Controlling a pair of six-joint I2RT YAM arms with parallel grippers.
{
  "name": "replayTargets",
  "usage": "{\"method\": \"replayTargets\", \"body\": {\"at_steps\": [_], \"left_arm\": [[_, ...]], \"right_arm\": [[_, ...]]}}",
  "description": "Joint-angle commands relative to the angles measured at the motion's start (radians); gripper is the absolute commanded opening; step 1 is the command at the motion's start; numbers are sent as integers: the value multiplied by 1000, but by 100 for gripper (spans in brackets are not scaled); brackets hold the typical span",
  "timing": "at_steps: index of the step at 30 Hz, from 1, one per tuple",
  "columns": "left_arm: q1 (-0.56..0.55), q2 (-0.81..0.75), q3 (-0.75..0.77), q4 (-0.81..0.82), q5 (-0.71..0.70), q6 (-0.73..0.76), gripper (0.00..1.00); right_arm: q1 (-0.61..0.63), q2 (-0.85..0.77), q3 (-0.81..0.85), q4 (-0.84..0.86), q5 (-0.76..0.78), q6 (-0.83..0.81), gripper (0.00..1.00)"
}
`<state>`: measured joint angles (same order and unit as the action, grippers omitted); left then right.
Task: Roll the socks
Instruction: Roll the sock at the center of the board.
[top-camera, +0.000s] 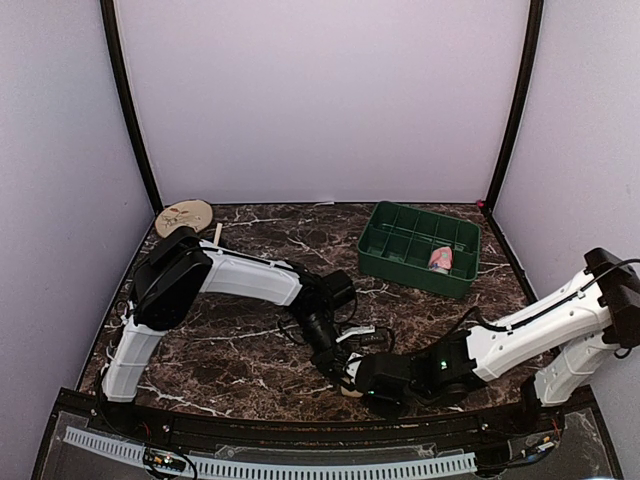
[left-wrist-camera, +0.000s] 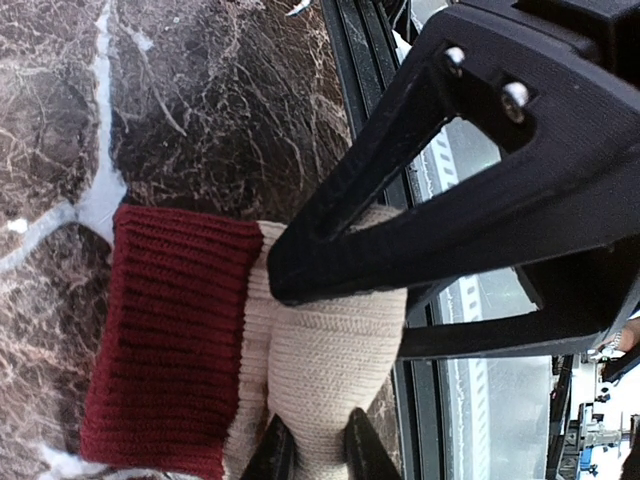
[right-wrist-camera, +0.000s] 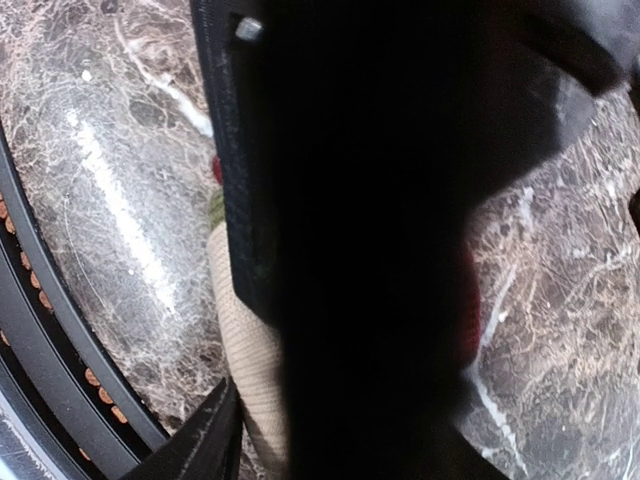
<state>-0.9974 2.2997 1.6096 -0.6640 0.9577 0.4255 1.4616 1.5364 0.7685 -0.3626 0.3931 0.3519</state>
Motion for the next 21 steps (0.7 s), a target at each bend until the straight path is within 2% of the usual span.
{"method": "replayTargets", "body": {"at_steps": [1, 8, 13, 21], "left_arm": [[4, 52, -20, -77, -95, 6, 17], [10, 51, -19, -76, -93, 6, 17], [17, 52, -16, -77, -93, 1, 19], [62, 60, 2, -74, -115, -97, 33]], "right_arm": [[-21, 18, 0, 16, -41, -29, 47], [-50, 43, 1, 21, -92, -43, 39], [-70, 51, 3, 25, -145, -46, 23], [-121, 71, 5, 39, -232, -44, 11]]}}
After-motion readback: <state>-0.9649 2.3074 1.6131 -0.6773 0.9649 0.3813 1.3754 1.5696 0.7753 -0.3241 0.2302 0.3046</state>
